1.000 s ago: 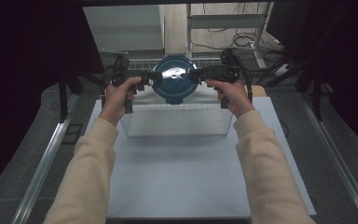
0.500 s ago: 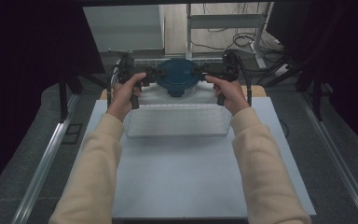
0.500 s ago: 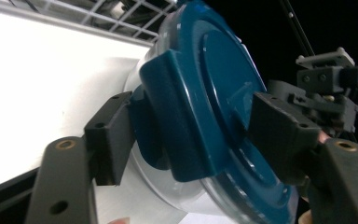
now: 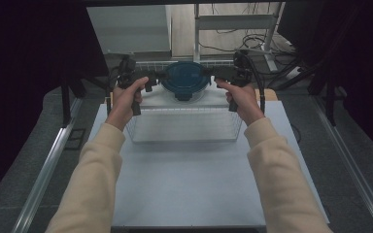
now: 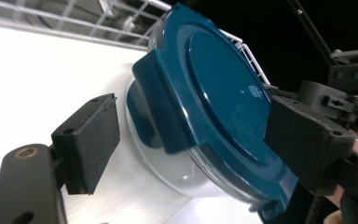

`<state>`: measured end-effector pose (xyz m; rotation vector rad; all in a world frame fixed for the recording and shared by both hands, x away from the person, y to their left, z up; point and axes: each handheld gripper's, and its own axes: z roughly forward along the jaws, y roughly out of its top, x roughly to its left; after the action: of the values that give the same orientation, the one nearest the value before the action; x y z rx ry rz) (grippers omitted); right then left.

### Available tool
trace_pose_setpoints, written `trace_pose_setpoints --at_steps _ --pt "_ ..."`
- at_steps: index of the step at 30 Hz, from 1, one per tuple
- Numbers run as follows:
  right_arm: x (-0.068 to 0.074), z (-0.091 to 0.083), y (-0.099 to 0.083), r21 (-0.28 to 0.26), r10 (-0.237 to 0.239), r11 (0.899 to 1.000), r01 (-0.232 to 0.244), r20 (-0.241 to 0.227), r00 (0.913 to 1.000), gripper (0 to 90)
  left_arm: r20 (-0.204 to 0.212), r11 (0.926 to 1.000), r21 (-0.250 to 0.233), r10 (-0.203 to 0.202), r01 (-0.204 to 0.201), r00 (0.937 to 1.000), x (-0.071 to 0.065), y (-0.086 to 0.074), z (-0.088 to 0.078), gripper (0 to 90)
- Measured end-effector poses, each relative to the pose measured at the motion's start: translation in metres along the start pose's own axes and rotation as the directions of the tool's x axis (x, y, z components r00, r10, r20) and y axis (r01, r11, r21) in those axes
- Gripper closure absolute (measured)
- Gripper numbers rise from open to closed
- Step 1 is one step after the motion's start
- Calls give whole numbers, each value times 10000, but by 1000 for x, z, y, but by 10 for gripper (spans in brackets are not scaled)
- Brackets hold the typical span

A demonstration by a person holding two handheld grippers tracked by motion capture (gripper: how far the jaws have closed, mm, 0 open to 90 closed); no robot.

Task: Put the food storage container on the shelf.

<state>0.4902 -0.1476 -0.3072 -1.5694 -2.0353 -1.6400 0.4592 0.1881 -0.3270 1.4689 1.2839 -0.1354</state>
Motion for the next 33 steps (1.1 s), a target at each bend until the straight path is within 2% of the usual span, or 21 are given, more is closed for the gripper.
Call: trace_pose_setpoints --at_steps 4,6,8,11,17,19,22,25,26,27,28,29,31,32,33 --pt "7 -11 -6 -119 -638 9979 637 -21 9980 174 -459 9979 -325 536 -552 9975 -6 -6 -15 192" --pt "13 -16 -11 -310 -1083 9936 1082 -15 9941 172 -587 9961 -326 800 -820 9951 -8 -11 -21 196" --pt "17 -21 -18 -298 -1554 9873 1557 135 9878 165 -747 9938 -324 1041 -1068 9918 -10 -17 -26 198" --pt "20 -26 -28 -300 -2238 9738 2254 500 9734 168 -695 9921 -338 1181 -1206 9906 -10 -27 -33 207" --pt "18 -35 -34 -235 -2913 9558 2930 587 9548 178 -927 9847 -284 1688 -1721 9813 -13 -40 -42 213" --pt "17 -37 -37 -136 -3089 9505 3105 697 9485 178 -1095 9811 -287 1870 -1912 9762 -13 -44 -46 213" --pt "14 -42 -41 -142 -3264 9446 3279 627 9431 178 -1030 9765 -273 2099 -2137 9723 -13 -52 -52 214" --pt "13 -50 -49 -292 -3517 9352 3529 399 9353 178 -1040 9671 -306 2484 -2527 9631 -17 -63 -58 213" --pt "13 -52 -51 -316 -3625 9310 3637 373 9312 178 -1089 9593 -298 2760 -2807 9550 -19 -72 -62 213" --pt "14 -58 -58 -348 -3841 9221 3855 396 9224 178 -1120 9525 -336 2972 -3025 9482 -22 -80 -66 213" --pt "15 -64 -65 -406 -3964 9166 3978 390 9173 178 -1108 9489 -382 3075 -3132 9451 -23 -85 -68 213" --pt "16 -67 -69 -433 -4007 9146 4021 382 9154 178 -1092 9471 -415 3124 -3183 9436 -24 -88 -70 214" --pt "17 -76 -82 -544 -4105 9097 4117 318 9113 178 -1124 9388 -338 3373 -3428 9347 -26 -107 -75 214" --pt "17 -81 -90 -579 -4040 9129 4041 137 9146 178 -1085 9364 -229 3460 -3503 9319 -27 -118 -77 214" --pt "16 -87 -101 -681 -3903 9192 3878 -275 9203 178 -1050 9343 -141 3528 -3561 9298 -27 -126 -79 212"
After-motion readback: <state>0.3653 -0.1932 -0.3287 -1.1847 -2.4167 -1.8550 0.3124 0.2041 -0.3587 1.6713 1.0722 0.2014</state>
